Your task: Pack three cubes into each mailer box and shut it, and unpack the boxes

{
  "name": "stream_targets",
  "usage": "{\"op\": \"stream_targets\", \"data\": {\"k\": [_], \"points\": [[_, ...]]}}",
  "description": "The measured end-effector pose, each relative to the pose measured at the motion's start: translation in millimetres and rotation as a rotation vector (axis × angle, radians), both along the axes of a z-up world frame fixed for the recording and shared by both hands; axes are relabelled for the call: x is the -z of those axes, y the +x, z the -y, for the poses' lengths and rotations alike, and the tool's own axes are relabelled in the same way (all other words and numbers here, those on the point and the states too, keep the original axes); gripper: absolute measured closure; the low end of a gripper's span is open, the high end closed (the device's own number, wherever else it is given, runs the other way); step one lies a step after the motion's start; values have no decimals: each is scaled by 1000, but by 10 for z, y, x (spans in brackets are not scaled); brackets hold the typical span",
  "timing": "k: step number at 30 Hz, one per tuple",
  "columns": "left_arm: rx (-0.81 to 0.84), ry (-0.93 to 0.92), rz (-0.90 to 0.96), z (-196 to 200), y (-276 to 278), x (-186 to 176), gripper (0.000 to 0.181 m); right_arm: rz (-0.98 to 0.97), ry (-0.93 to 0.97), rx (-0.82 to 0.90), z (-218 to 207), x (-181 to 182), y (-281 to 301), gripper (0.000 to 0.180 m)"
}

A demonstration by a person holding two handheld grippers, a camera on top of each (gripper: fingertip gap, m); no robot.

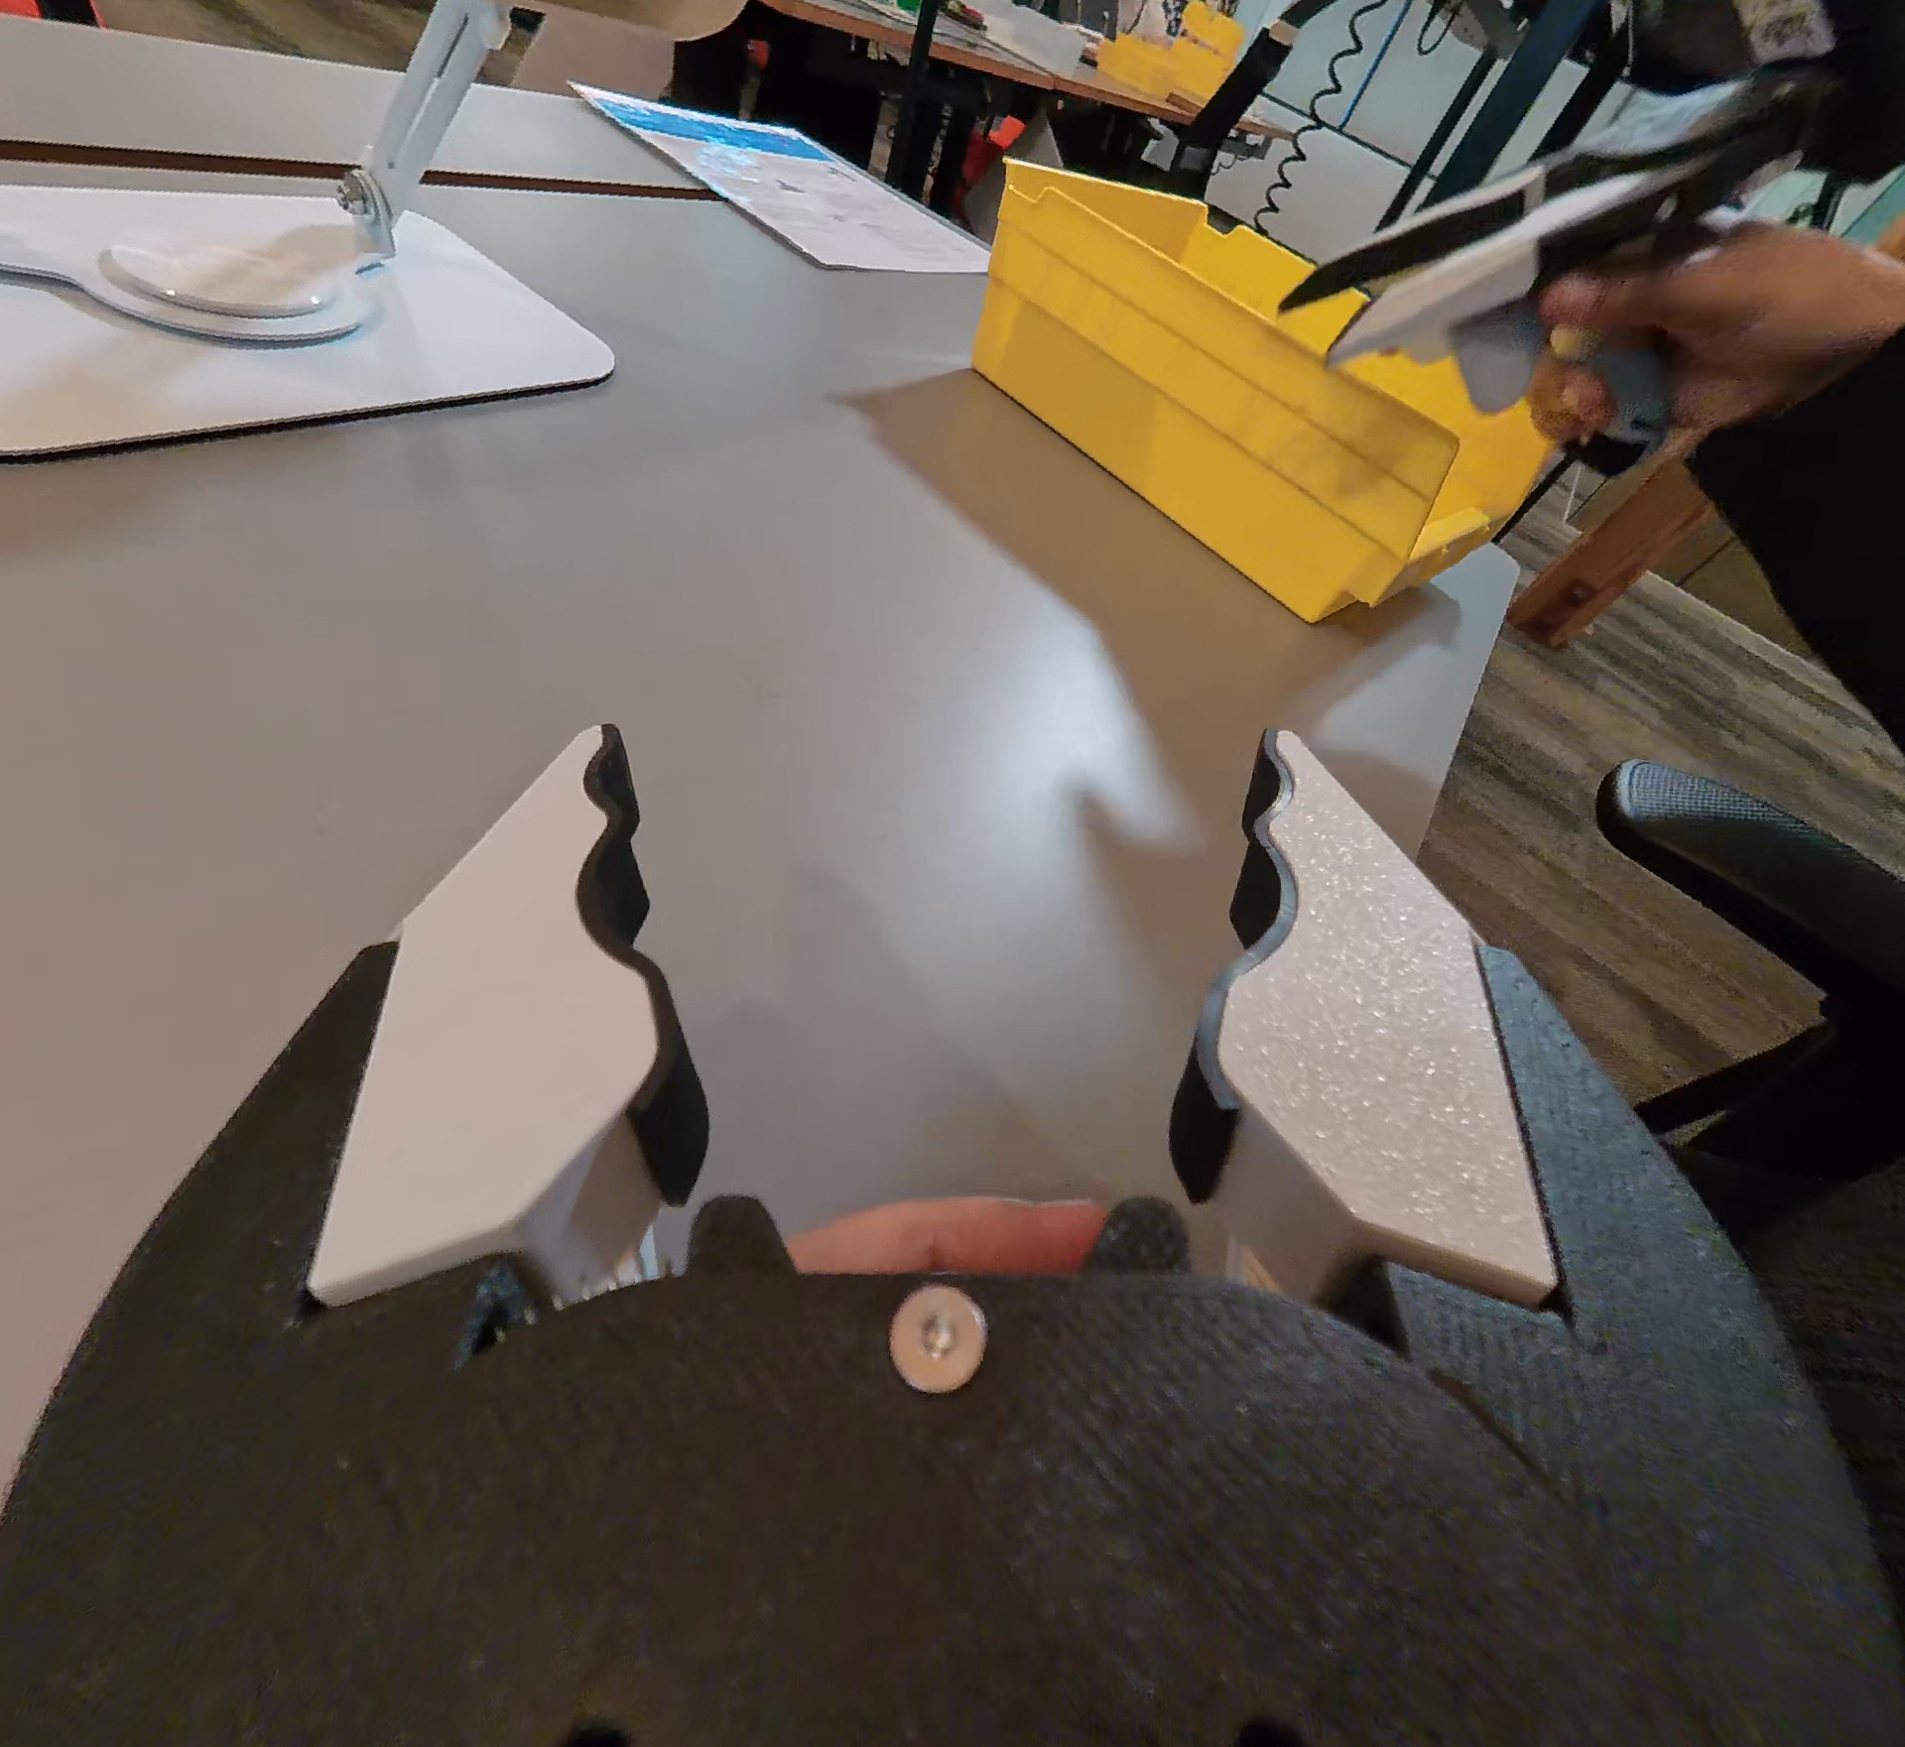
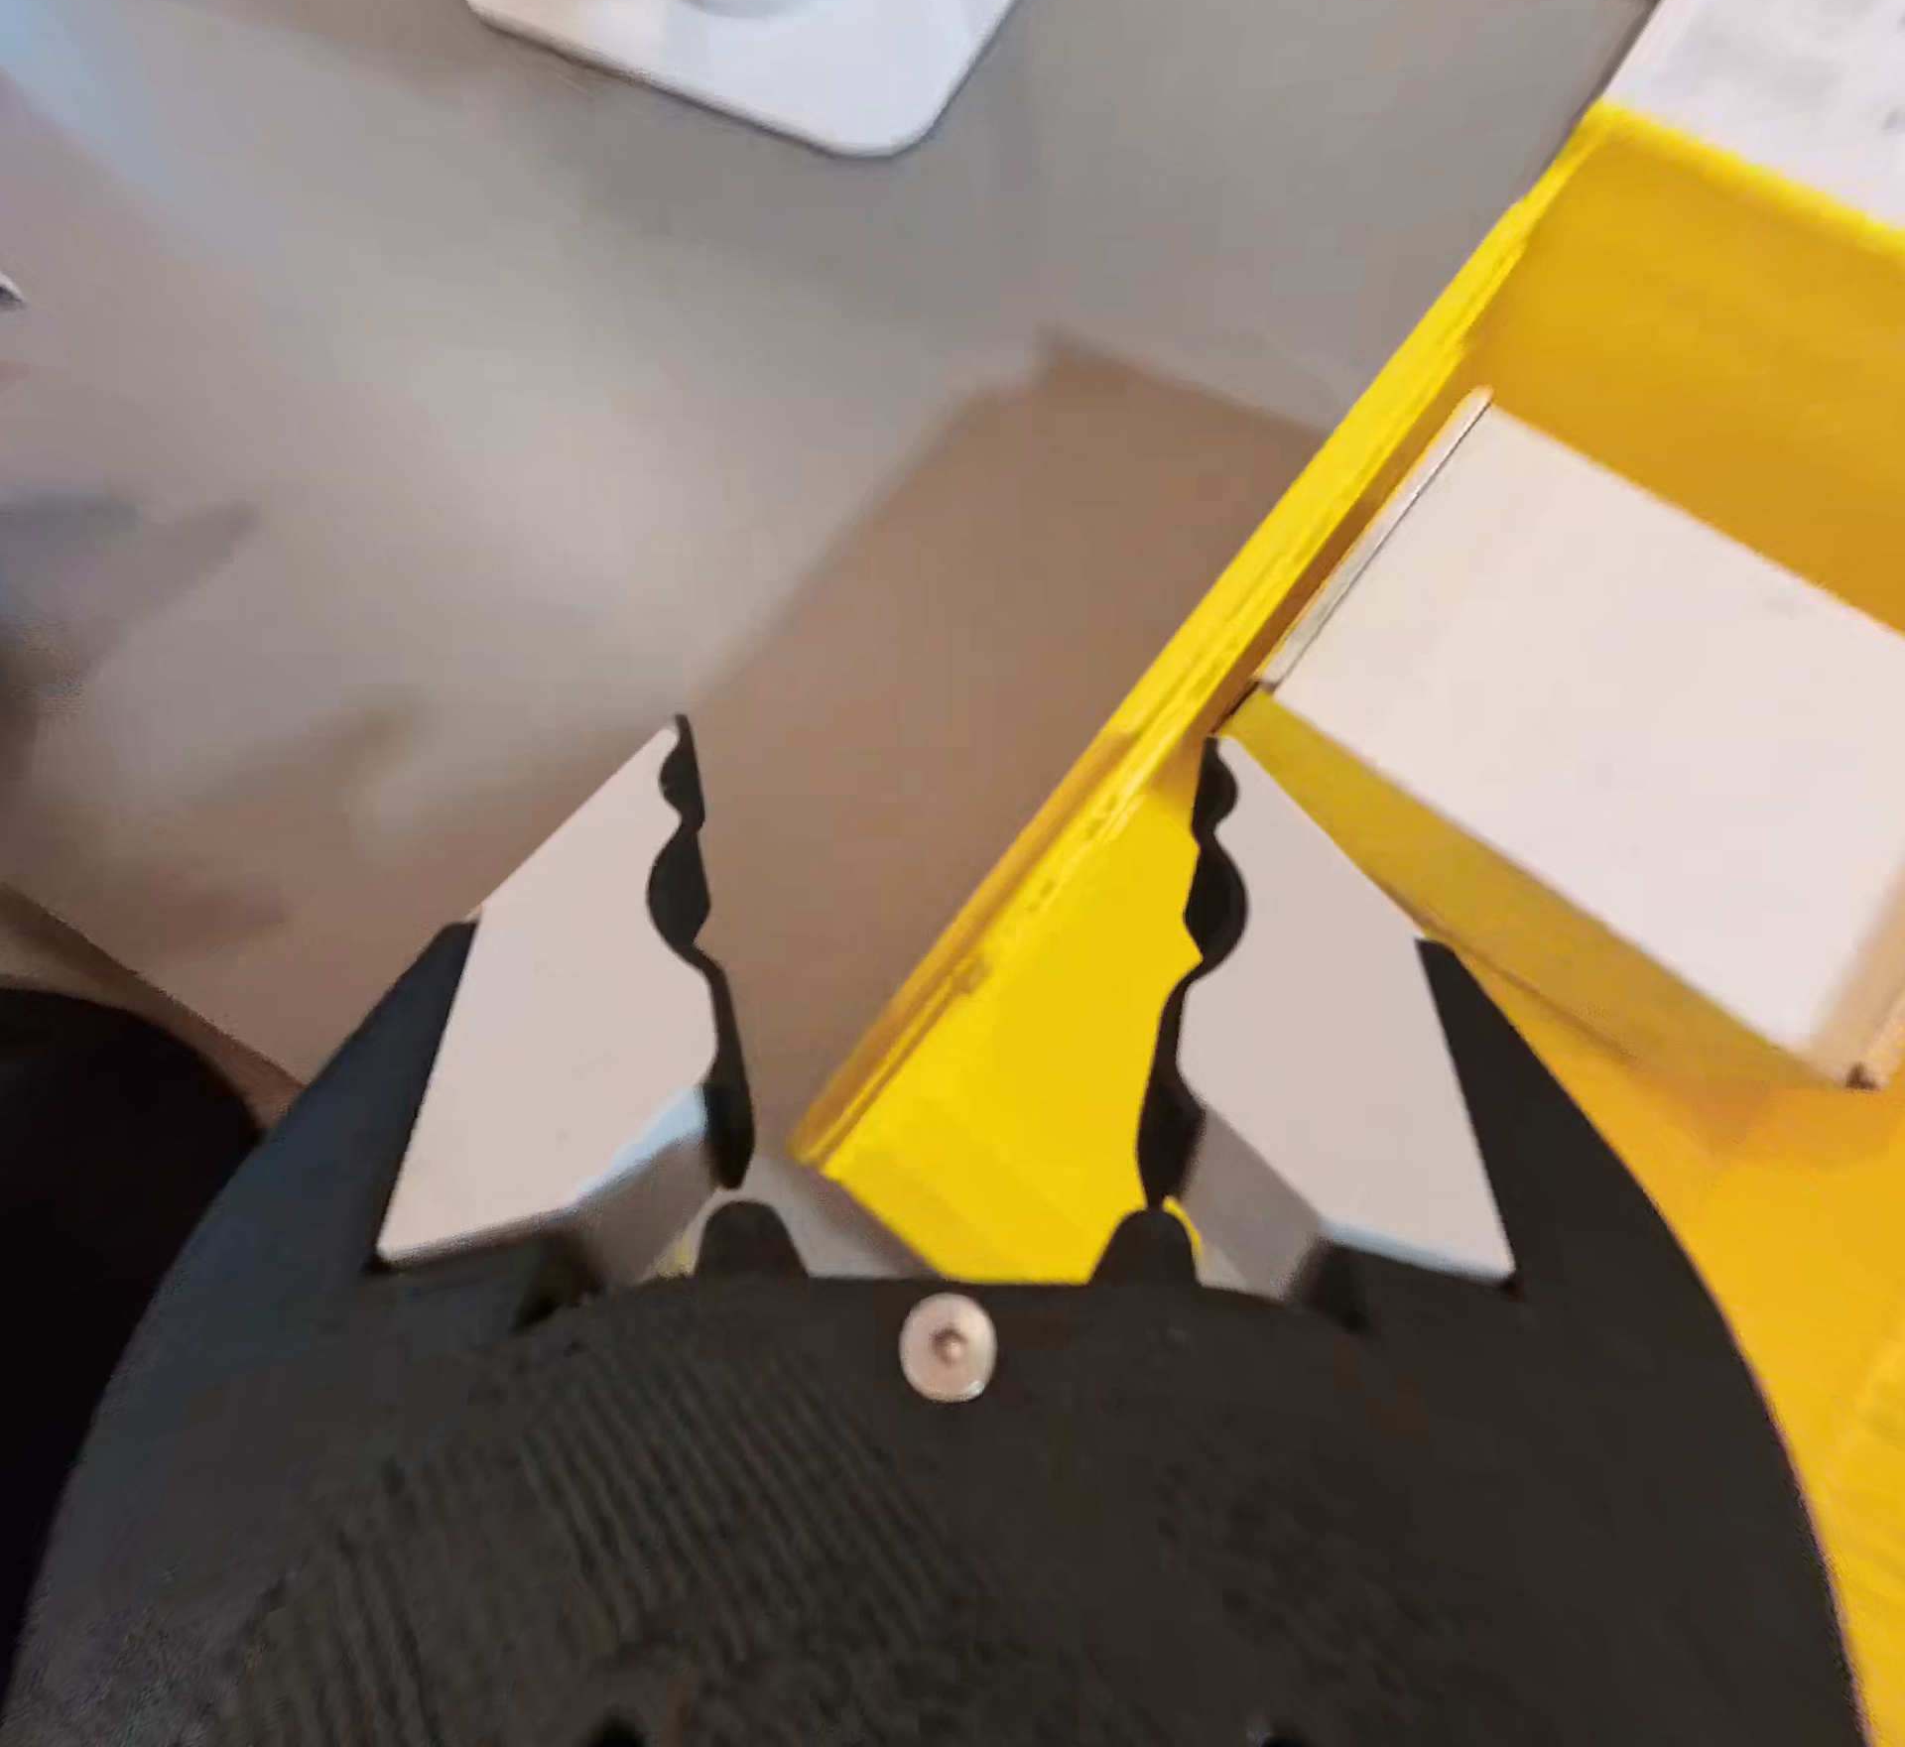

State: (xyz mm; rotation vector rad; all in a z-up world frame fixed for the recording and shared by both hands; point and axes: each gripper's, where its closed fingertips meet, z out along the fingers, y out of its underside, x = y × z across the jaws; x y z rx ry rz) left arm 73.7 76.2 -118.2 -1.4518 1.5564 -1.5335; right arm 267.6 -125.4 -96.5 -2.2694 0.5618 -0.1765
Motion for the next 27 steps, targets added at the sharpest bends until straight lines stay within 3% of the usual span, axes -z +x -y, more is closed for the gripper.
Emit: {"op": "stream_targets", "data": {"k": [3,6,8,12,15,17,19,21,23,25,27], "points": [[0,5,18,7,-19,-43,65,92,-131,62,-30,328,-103,102],[-8,21,28,-14,-34,-56,66,259,-253,141,112,381,-31,123],[-7,5,30,-15,-50,-61,66,223,-201,150,105,348,-102,135],[7,-8,19,3,-100,-35,66,125,-92,139,62,281,-235,131],[-16,36,48,-57,-148,-79,68,249,-29,139,-28,-84,-282,118],[-21,48,138,-88,-238,-260,86,343,82,52,-275,-413,-532,120],[58,-18,211,-37,-412,-518,113,300,244,-122,-651,-596,-1050,118],[90,-129,240,-111,-571,-810,109,87,452,-339,-1042,-625,-1758,117],[20,-153,228,-353,-694,-1017,87,-169,598,-540,-1292,-495,-2416,120],[-23,-114,220,-567,-883,-1150,88,-313,571,-699,-1370,-147,-2808,121],[-89,-47,134,-826,-1054,-1119,89,-371,466,-737,-1370,169,-2852,122]]}}
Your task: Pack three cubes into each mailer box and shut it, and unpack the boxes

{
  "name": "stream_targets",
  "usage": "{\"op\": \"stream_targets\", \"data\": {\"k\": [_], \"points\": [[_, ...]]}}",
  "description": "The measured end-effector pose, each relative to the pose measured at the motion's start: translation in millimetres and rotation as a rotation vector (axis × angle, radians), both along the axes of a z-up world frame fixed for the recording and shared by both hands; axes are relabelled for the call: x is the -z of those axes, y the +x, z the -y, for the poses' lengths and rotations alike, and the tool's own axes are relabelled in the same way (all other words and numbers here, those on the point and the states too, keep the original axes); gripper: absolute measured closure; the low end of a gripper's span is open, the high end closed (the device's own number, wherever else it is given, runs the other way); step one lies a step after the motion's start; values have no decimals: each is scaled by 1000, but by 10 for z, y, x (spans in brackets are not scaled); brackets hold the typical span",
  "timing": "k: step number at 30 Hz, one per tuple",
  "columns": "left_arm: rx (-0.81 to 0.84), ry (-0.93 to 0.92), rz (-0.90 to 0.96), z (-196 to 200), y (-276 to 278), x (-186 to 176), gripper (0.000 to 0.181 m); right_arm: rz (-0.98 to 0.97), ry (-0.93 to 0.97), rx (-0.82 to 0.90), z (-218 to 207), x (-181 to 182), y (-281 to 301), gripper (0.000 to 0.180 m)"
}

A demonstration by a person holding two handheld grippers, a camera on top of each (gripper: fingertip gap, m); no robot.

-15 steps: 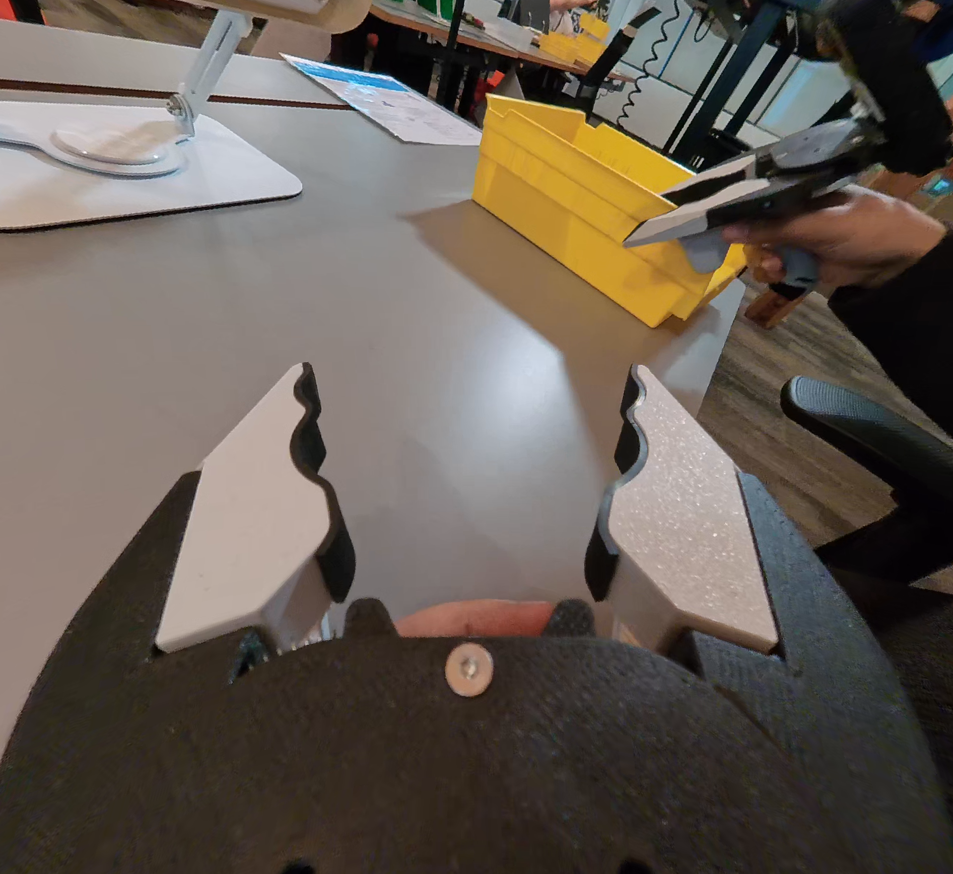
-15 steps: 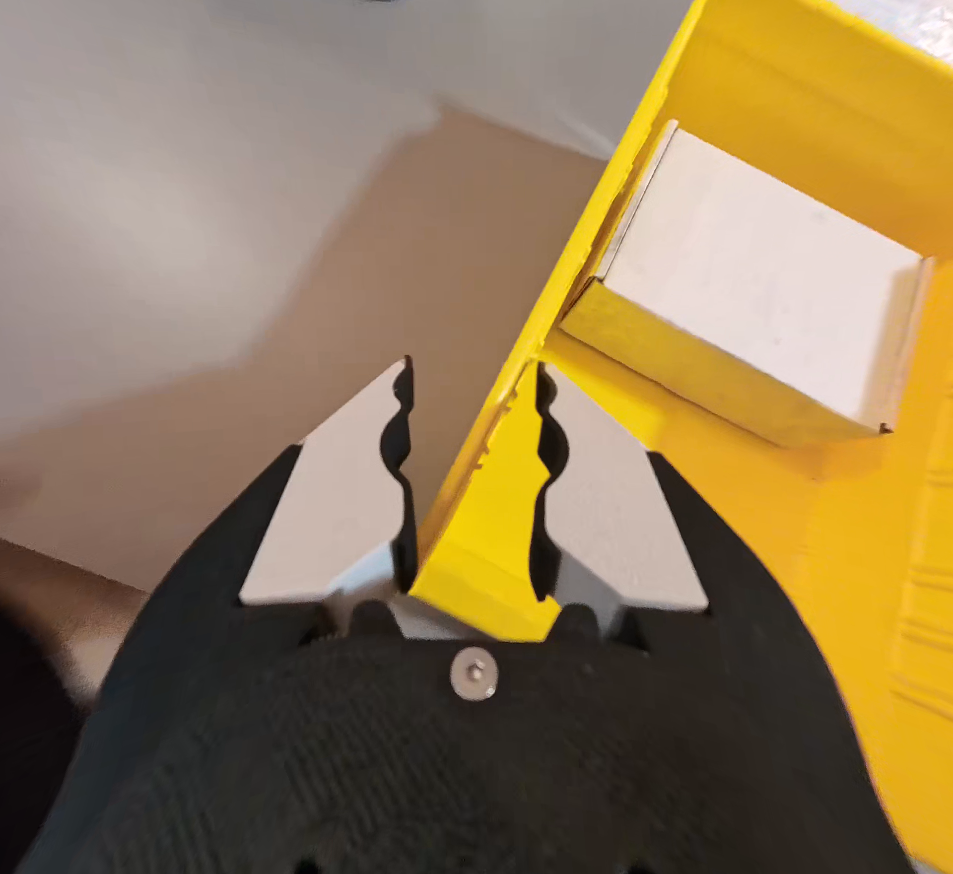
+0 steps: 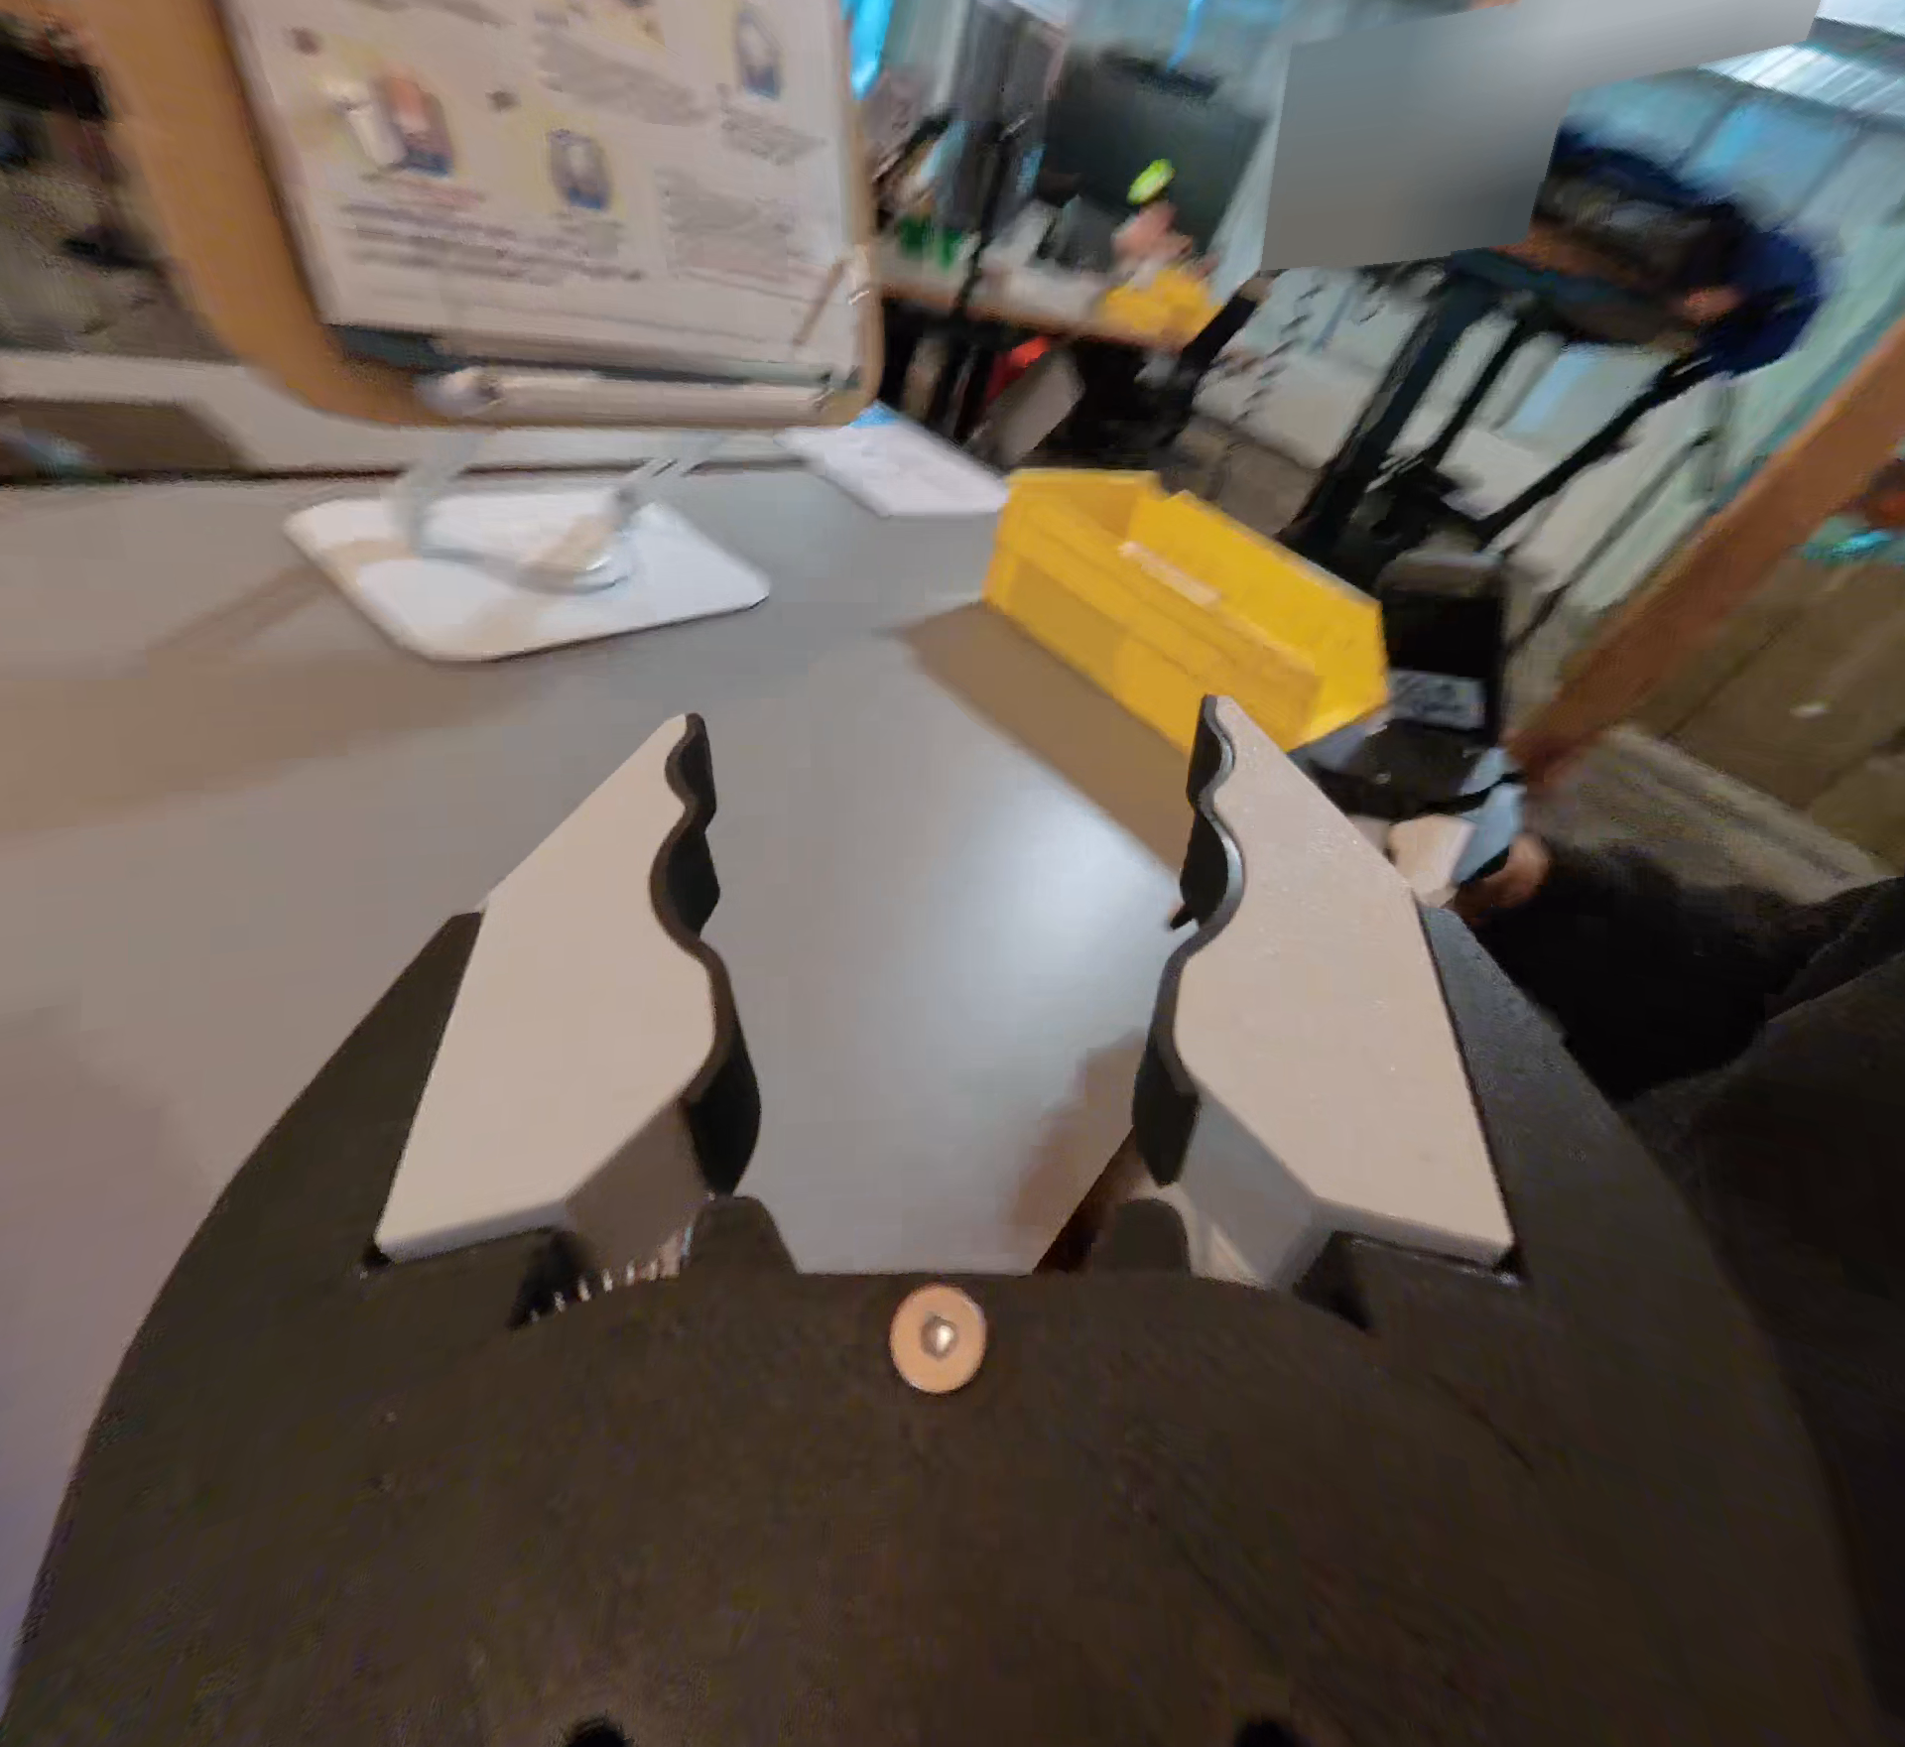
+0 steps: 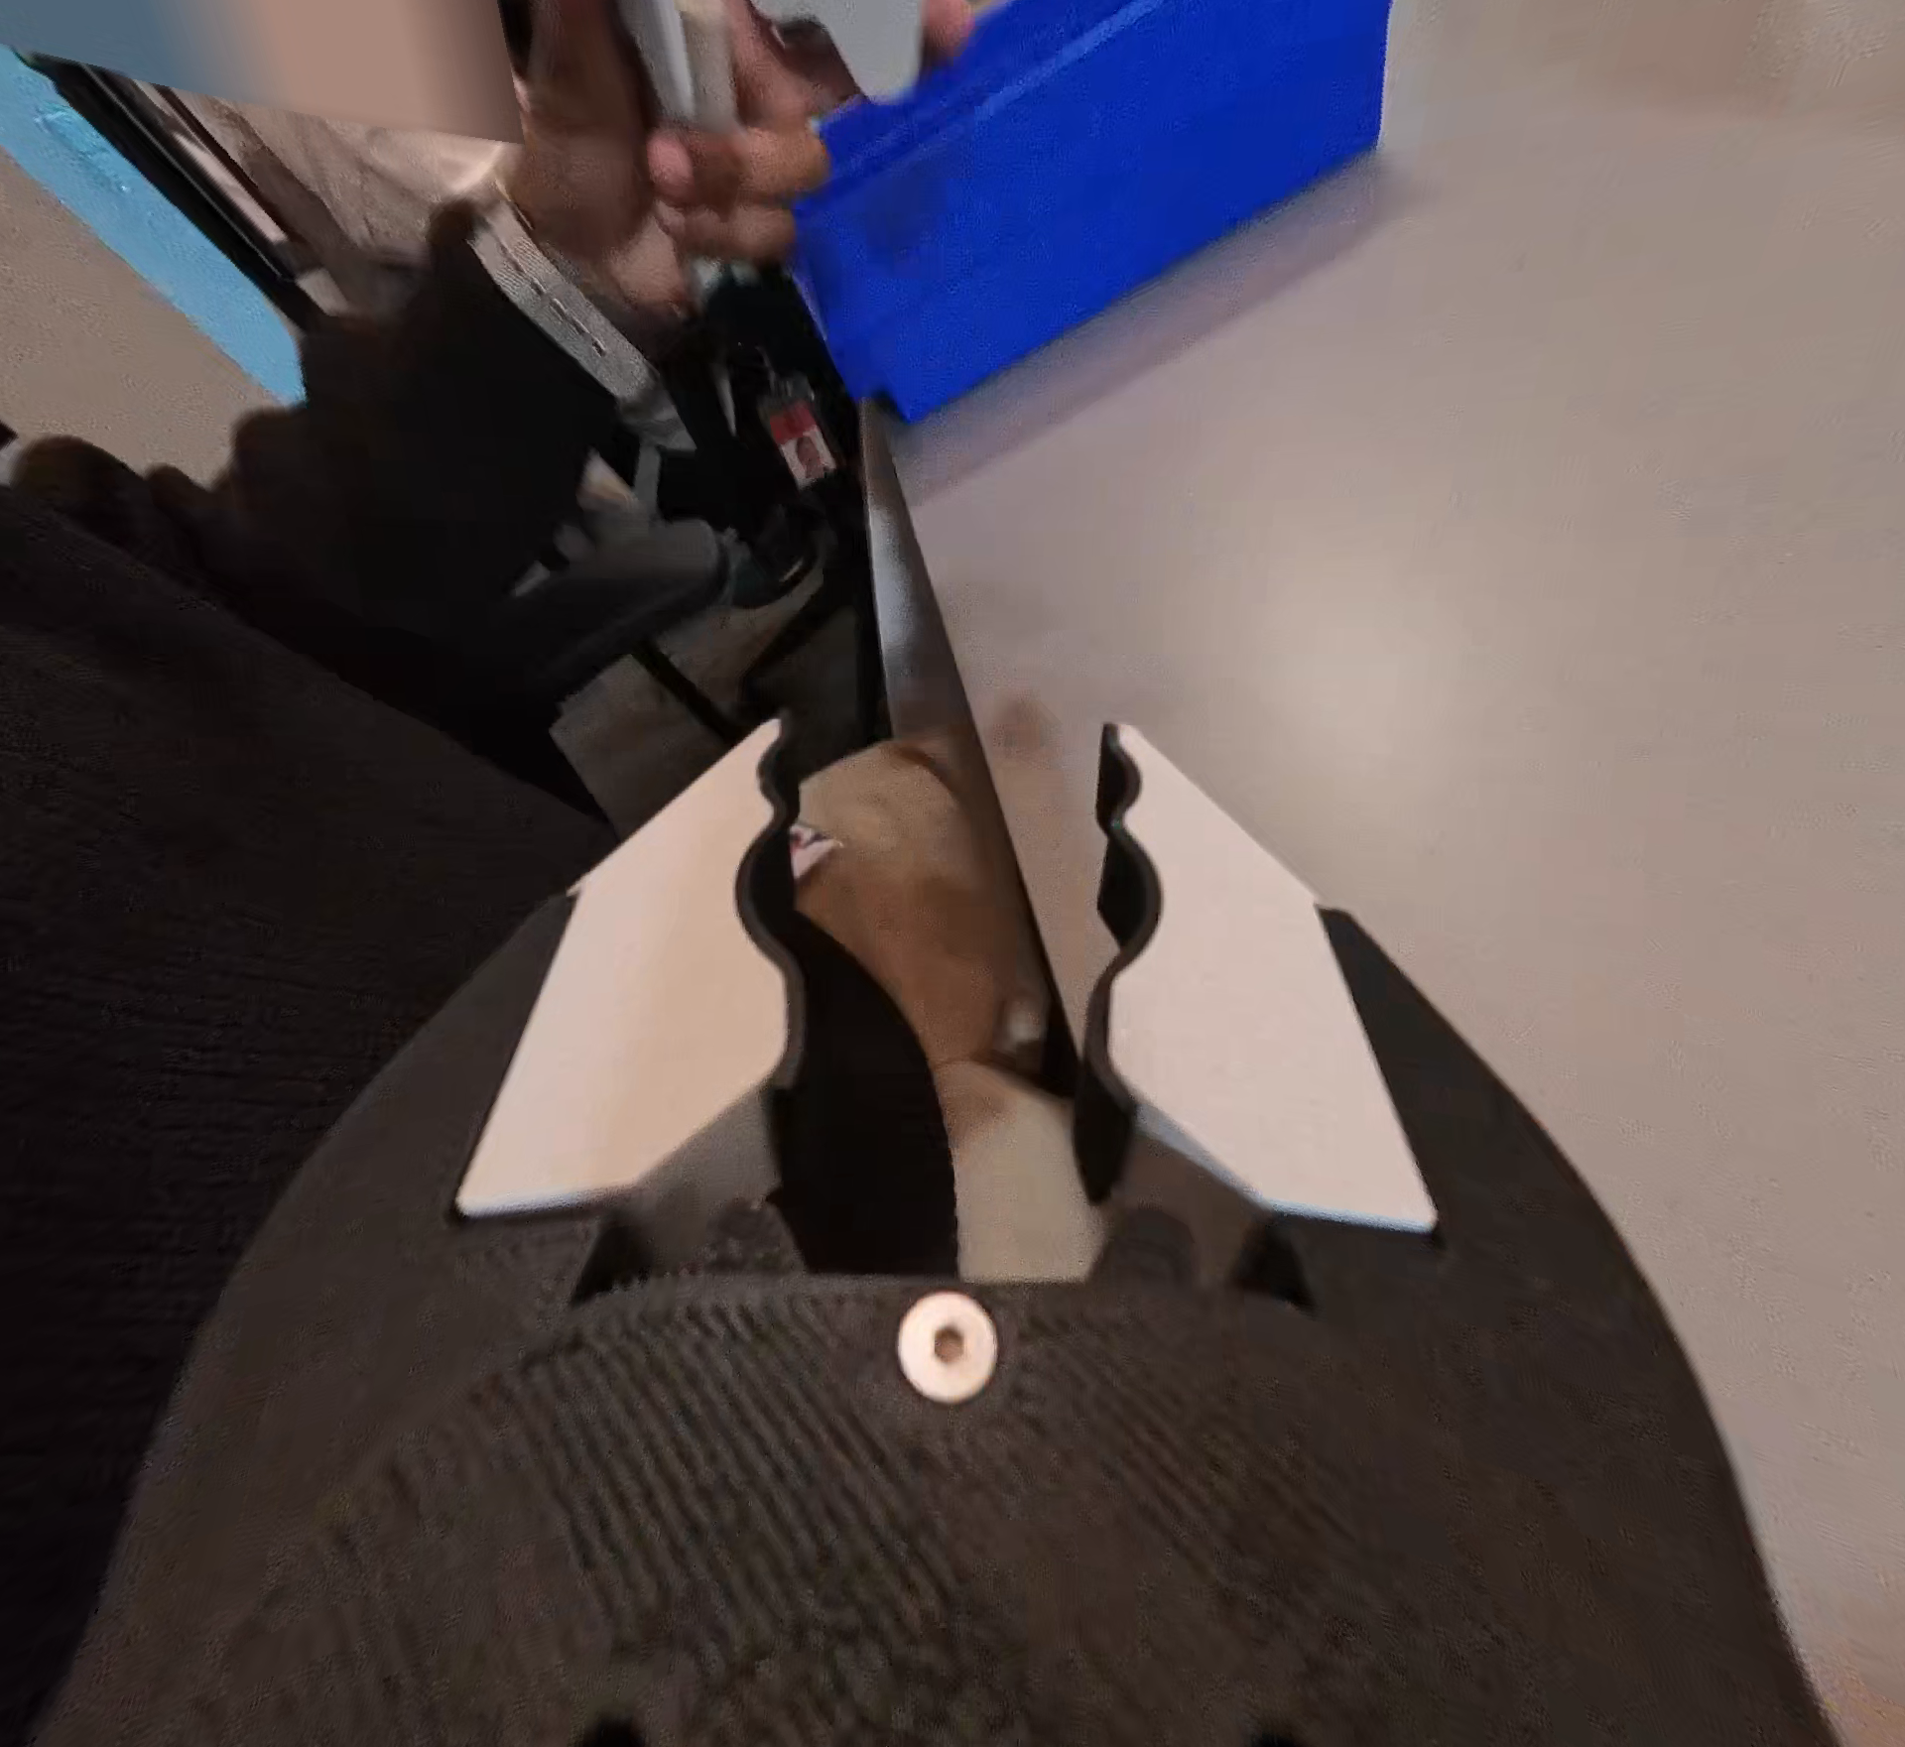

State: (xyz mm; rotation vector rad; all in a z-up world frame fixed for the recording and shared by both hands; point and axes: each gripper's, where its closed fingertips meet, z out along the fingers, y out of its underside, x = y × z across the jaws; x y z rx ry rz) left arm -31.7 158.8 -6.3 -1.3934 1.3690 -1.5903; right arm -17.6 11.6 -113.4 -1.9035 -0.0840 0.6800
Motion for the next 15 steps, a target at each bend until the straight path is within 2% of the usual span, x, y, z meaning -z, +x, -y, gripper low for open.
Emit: {"op": "stream_targets", "data": {"k": [2,4,7,9,10,11,12,13,15], "points": [[-144,131,-103,-406,-172,88,97,-61,13,24,-16,-3,123,122],[-301,252,-180,-880,-375,112,119,-180,73,81,-62,-166,309,121],[-388,260,-289,-1441,-644,128,121,-334,142,106,-112,-367,529,123],[-420,205,-352,-1772,-762,124,112,-368,144,106,-169,-384,623,125],[-442,201,-383,-1940,-801,124,100,-375,134,92,-200,-375,630,125],[-480,237,-414,-2128,-831,129,79,-378,117,70,-232,-356,612,126],[-519,331,-448,-2314,-861,150,58,-380,101,44,-263,-337,575,126],[-520,461,-494,-2444,-881,201,48,-383,87,17,-291,-322,525,126],[-490,656,-643,-2630,-893,400,43,-390,60,-34,-338,-295,413,124]]}}
